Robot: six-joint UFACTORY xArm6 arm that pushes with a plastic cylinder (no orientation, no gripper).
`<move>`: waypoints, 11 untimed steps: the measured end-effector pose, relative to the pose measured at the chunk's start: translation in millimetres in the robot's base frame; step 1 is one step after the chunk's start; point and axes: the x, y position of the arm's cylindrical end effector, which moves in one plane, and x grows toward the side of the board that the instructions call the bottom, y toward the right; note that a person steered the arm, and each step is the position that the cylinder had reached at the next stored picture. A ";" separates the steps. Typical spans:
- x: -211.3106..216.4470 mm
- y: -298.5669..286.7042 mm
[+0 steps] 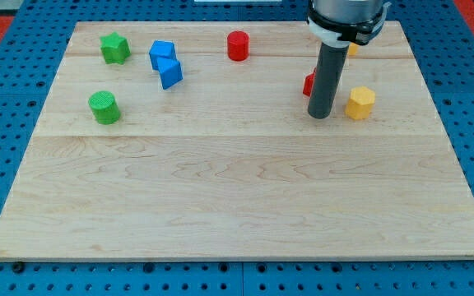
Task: Push the red star towards the bottom left
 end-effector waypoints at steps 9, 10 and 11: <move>-46.2 -10.2; -11.4 -42.8; 30.0 -54.4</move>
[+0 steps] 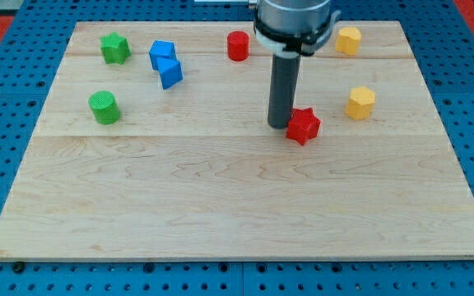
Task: Push the red star towards the bottom left
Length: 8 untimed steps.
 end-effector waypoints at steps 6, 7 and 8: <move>-52.0 66.7; -34.0 87.5; 12.1 65.6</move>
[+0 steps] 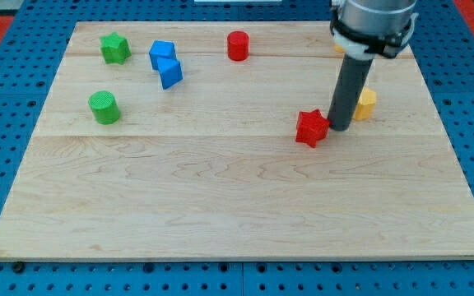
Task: Push the red star towards the bottom left
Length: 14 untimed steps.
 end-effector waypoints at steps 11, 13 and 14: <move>8.1 -363.0; 55.2 -384.0; 70.1 -371.5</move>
